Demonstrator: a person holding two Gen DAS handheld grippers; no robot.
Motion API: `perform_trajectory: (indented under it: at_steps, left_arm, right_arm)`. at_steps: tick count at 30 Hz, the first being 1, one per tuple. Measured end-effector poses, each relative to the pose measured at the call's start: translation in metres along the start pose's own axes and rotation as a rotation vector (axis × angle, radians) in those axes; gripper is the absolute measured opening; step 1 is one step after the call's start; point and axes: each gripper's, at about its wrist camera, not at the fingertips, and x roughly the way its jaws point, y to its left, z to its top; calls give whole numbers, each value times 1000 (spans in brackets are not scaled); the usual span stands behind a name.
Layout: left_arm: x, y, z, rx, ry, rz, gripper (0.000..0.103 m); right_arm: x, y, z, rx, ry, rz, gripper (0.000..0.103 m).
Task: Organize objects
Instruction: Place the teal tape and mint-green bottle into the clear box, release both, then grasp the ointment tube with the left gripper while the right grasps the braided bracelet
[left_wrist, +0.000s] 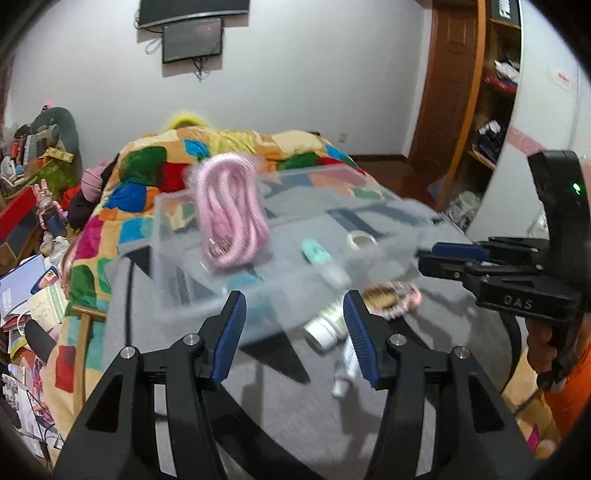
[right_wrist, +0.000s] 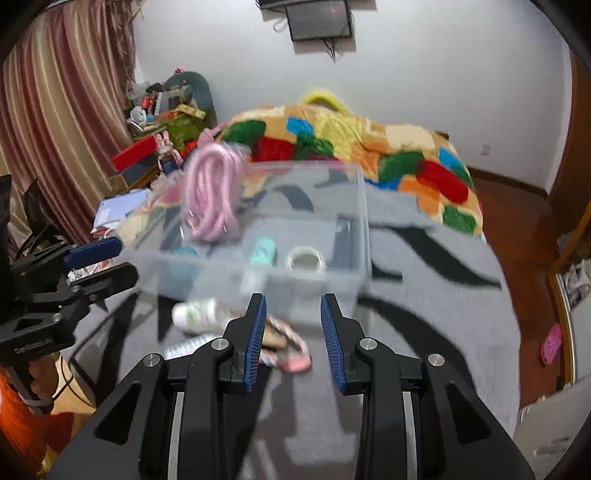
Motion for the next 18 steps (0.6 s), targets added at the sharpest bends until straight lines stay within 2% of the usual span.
perform_trajectory:
  at_steps: [10,13,14,16,18]
  left_arm:
    - [41,-24,-29,33,135,-58,55]
    - [50,-30,-33,39,154,-79,52]
    - [52,-32,-34,42,157,-82,50]
    - [51,-37,-36,61,140,-60,45]
    - [48,-38,-39,68,130,-59,32]
  right_arm:
    - [38,-5,-27,32,105,25,27]
    - [40,-3,-32,29,102,37,16]
    - [38,-2,-34,28,99,37,12]
    - [33,-1,-36,30,89,42,12]
    - [29,0,-39,30,86,54,12]
